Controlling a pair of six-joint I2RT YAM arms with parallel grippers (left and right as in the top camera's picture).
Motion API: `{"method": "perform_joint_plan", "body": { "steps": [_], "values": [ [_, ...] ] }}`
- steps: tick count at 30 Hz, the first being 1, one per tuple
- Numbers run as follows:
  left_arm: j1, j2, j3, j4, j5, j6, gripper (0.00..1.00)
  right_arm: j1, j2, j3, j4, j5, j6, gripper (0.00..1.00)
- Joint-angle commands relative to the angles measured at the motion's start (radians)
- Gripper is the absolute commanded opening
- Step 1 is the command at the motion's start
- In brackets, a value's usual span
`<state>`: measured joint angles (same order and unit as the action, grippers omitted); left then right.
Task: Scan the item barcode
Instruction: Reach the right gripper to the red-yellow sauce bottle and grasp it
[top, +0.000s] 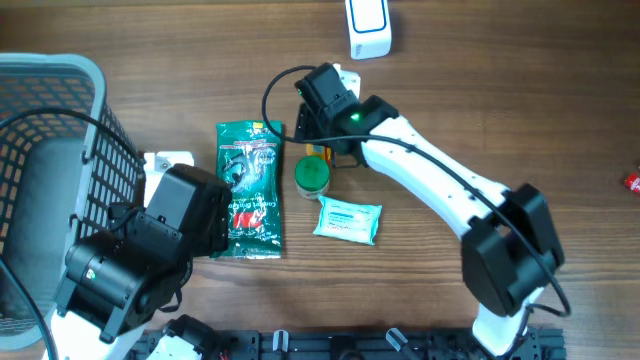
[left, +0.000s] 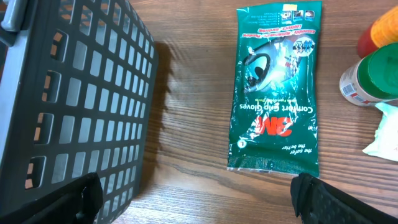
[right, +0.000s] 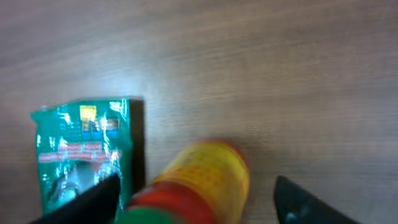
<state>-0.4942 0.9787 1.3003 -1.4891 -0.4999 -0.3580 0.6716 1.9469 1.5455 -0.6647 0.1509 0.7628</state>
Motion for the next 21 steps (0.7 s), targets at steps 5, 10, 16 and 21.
{"method": "perform_joint_plan", "body": {
  "steps": [5,10,16,21],
  "values": [
    [0.008,-0.001,-0.003,0.000,0.002,-0.017,1.00,0.006,0.027,-0.001,0.002,0.036,0.004,0.43],
    [0.008,-0.001,-0.003,0.000,0.002,-0.017,1.00,0.002,0.008,0.007,-0.007,0.036,0.003,0.37],
    [0.008,-0.001,-0.003,0.000,0.002,-0.017,1.00,-0.039,-0.101,0.057,-0.084,0.036,-0.003,0.37],
    [0.008,-0.001,-0.003,0.000,0.002,-0.017,1.00,-0.146,-0.239,0.059,-0.206,-0.036,0.007,0.37]
  ]
}}
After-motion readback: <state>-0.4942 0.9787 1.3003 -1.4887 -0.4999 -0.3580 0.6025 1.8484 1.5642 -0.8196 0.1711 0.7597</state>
